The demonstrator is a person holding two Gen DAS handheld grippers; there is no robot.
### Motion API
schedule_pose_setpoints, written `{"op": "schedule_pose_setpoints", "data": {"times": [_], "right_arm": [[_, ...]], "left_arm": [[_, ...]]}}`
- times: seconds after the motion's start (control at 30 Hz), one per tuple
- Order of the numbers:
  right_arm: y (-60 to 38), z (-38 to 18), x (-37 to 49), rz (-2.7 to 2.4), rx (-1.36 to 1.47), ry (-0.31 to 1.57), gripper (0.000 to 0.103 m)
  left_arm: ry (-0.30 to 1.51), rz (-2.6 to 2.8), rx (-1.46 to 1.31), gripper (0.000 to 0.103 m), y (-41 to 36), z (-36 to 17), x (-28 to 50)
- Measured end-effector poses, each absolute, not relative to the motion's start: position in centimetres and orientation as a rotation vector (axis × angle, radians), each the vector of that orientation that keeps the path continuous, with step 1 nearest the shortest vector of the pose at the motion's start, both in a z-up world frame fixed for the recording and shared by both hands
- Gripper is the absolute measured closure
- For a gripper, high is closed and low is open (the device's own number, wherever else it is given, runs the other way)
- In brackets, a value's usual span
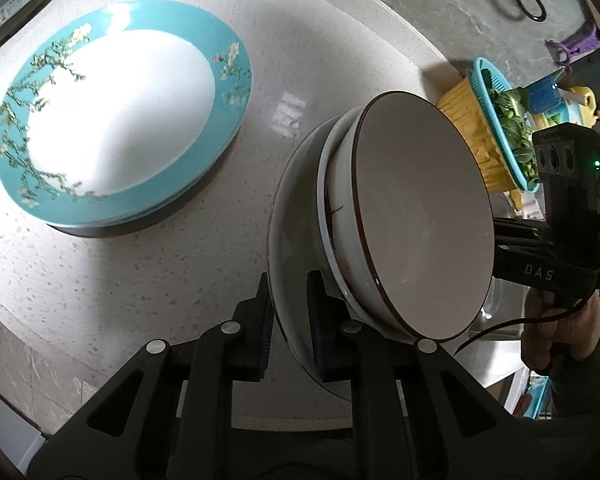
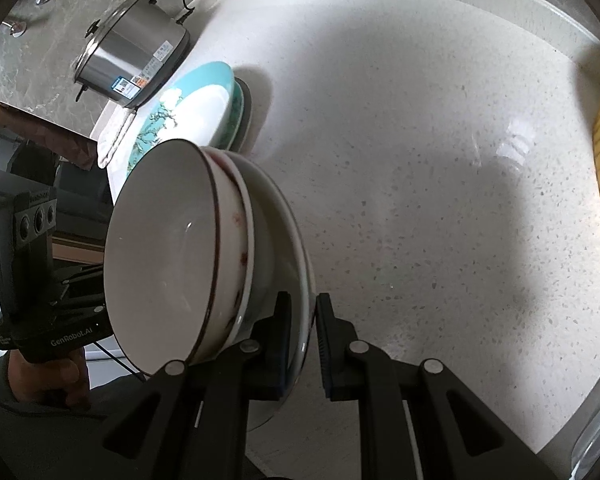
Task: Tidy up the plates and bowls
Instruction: 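Carry the bowl-and-plate stack with the left gripper onto the teal floral plates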
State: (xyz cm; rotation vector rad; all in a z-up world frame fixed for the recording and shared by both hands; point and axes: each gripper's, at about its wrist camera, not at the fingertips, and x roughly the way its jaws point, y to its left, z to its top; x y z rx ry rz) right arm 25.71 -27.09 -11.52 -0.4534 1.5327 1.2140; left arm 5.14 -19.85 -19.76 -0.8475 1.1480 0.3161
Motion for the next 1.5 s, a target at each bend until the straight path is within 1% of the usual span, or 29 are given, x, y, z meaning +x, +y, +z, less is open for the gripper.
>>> {"op": "schedule_pose_setpoints", "data": {"times": [0.3,0.7,1.03,1.5], "right_arm": [[-26.0,-8.8,25.0,1.217,-0.447,1.517,0.088],[-20.8,-6.2,23.7,1.261,-0.455,1.488,0.088],[-16.2,-5.8,22.7,1.273,-0.459,1.481,0.087],[-11.0,-7.6,21.4,1.249,-0.458,1.501,0.087]], "left_arm": [[1.136,0.312,-0.839,0.09,-18.0,-16.3,4.0],[1.1,0.357,-0.836,0.09,-12.4,-12.8,1.8],[1.092,0.373,-0.842,0.09,-7.4,-12.6,-0.2],[1.11,0.368,-0.856,0.091,-1.7,-15.2,-1.2]]}}
